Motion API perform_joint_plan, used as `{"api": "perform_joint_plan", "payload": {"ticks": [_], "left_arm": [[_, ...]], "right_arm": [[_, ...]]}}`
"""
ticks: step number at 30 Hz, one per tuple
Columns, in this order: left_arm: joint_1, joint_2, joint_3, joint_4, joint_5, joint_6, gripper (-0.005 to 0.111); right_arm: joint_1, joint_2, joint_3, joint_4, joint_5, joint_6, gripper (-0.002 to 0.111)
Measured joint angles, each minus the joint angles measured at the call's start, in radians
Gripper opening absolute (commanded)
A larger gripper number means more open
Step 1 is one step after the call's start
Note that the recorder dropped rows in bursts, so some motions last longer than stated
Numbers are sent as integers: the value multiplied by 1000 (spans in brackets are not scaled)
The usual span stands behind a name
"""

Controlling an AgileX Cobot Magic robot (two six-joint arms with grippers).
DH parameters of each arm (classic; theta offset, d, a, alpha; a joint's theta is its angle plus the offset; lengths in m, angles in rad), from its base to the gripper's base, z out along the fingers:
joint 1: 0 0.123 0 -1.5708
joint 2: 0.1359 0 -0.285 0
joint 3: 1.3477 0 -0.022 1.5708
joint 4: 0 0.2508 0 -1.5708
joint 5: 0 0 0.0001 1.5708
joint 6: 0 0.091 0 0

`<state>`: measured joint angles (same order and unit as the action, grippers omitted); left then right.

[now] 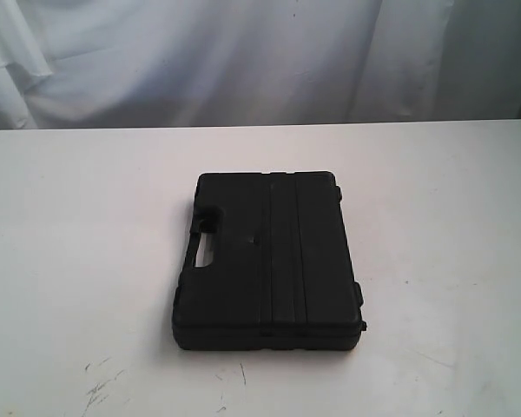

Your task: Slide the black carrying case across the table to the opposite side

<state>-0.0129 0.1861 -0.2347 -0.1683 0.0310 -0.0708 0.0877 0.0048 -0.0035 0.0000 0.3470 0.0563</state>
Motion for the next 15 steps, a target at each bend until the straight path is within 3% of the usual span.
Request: {"api": "perform_joint_plan", "payload": {"ticks": [9,15], "left_arm": [[0,465,-370,-9,416,0,0],[0,614,-463,-54,480,0,0]], "right_arm": [[0,0,0,0,0,0,0],[0,0,0,0,0,0,0]]}}
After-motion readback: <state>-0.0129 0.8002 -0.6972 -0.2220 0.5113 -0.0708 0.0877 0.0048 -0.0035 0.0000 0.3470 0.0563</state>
